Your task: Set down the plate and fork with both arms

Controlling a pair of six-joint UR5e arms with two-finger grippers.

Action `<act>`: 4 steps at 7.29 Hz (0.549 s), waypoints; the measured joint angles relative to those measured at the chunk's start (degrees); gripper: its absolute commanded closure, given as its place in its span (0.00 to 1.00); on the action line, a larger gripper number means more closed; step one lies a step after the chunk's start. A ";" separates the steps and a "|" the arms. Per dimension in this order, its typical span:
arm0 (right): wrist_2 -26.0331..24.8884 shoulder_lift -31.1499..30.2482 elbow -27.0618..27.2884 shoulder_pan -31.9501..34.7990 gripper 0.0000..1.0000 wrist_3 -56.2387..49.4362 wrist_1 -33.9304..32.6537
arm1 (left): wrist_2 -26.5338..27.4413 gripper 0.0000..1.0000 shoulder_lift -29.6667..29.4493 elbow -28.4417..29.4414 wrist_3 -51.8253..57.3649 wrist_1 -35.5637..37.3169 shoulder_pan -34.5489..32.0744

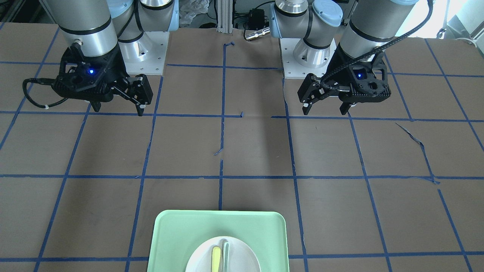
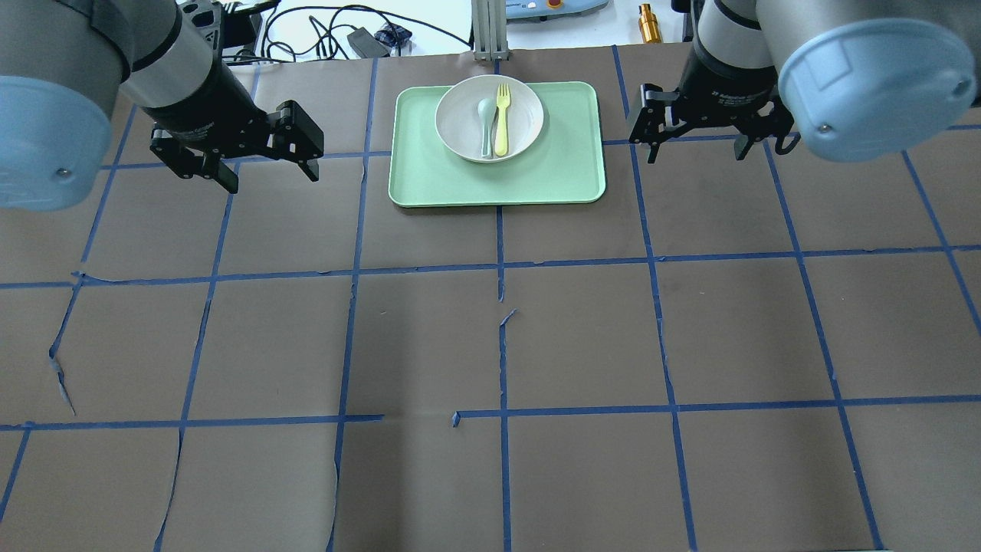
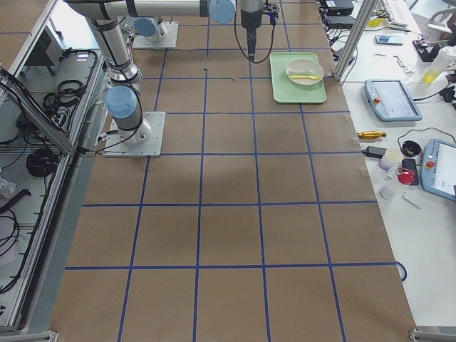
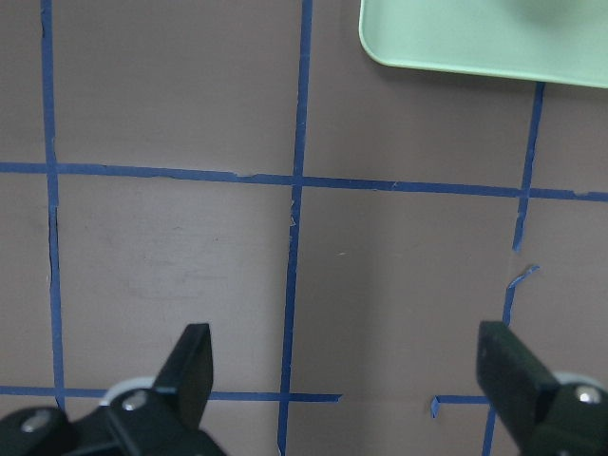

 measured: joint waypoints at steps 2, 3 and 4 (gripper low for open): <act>0.21 8.80 -5.24 2.36 0.00 -0.70 -2.71 | 0.10 0.00 0.01 -0.08 -0.26 0.03 0.00; 0.35 14.89 -10.05 3.15 0.00 0.01 -3.96 | 0.12 0.00 -0.09 -0.15 -0.29 0.03 0.00; 0.56 21.54 -16.26 3.61 0.05 2.85 -5.07 | 0.09 0.00 -0.17 -0.51 -0.30 0.05 0.00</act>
